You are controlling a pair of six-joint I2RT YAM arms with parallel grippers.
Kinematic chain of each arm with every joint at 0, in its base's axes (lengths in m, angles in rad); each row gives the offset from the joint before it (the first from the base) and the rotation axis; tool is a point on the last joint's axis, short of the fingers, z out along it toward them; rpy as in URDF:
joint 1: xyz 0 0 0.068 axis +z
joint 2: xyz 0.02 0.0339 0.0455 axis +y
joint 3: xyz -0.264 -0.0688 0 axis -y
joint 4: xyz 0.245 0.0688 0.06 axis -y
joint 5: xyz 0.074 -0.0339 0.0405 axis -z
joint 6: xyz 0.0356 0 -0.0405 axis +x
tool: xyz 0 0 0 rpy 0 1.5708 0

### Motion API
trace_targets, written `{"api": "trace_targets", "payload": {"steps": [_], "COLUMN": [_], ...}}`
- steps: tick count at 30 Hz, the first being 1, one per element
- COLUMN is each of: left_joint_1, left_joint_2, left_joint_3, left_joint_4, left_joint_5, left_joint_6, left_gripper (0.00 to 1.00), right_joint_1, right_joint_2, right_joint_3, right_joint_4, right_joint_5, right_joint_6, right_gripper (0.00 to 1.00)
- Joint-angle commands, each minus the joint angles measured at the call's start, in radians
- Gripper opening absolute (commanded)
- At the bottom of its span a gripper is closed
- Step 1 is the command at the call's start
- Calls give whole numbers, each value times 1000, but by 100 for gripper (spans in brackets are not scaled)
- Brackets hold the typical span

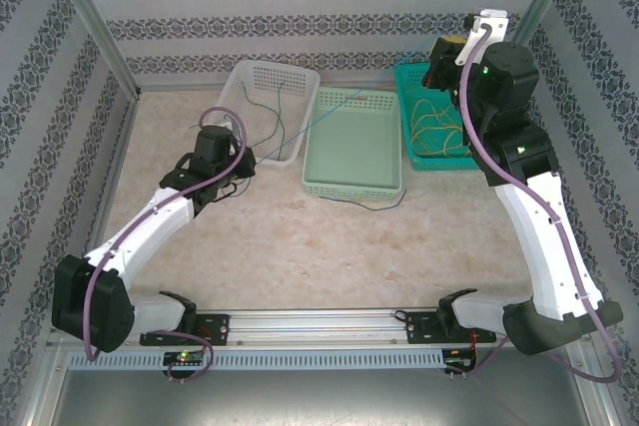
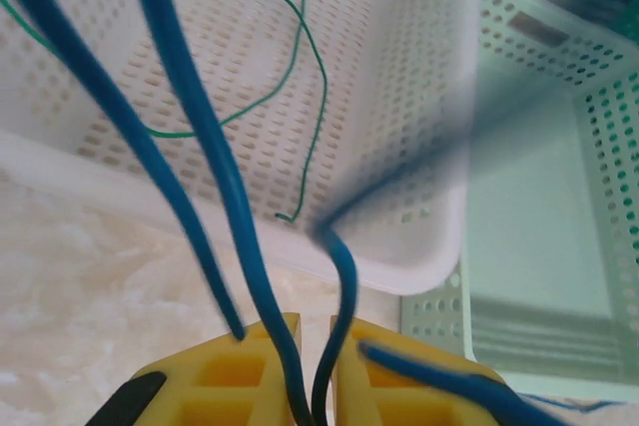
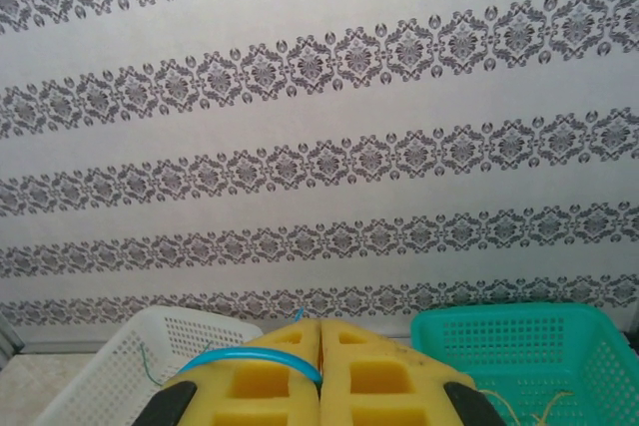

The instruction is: Untangle the cables

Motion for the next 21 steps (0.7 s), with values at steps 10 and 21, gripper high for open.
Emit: {"api": "trace_targets", "payload": {"steps": [10,21], "left_joint_1": [94,89], "left_joint_2": [-21,-28], "left_joint_3": [-64,-88], "left_joint_4": [-26,-7], "left_joint_5": [79,178], "left_joint_6": [-52,-52], "left_gripper": [16,17], "right_joint_1": [-14,54], "right_joint_2": [1,81], "right_joint_3": [72,84], "right_joint_4": [2,-1], "right_joint_5": [-29,-97], "right_joint_6": [27,47], "right_gripper": [0,0]}}
